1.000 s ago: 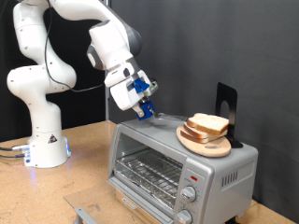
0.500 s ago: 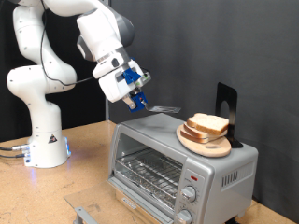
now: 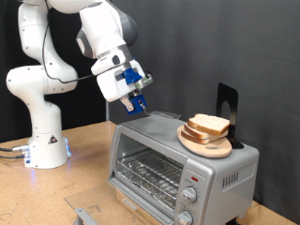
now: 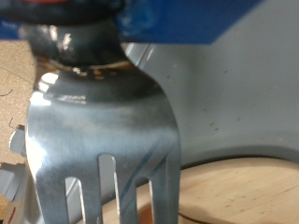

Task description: Make a piece of toast with the oven

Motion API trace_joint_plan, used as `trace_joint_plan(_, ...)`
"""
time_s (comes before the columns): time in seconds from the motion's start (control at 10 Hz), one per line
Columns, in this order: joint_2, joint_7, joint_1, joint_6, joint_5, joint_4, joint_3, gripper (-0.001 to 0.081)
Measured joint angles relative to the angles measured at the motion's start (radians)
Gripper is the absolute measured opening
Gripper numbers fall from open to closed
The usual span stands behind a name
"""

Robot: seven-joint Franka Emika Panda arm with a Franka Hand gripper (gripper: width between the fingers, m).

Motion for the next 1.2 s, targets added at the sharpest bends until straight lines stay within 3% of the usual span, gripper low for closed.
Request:
trace_joint_plan(0.7,0.099,0.001,-0.031,-0.001,-0.031,0.073,0.0,0.0439)
trace_joint_plan(1.2,0.158,0.043,-0.033,-0.001,-0.074,0.12,0.017,0.0439)
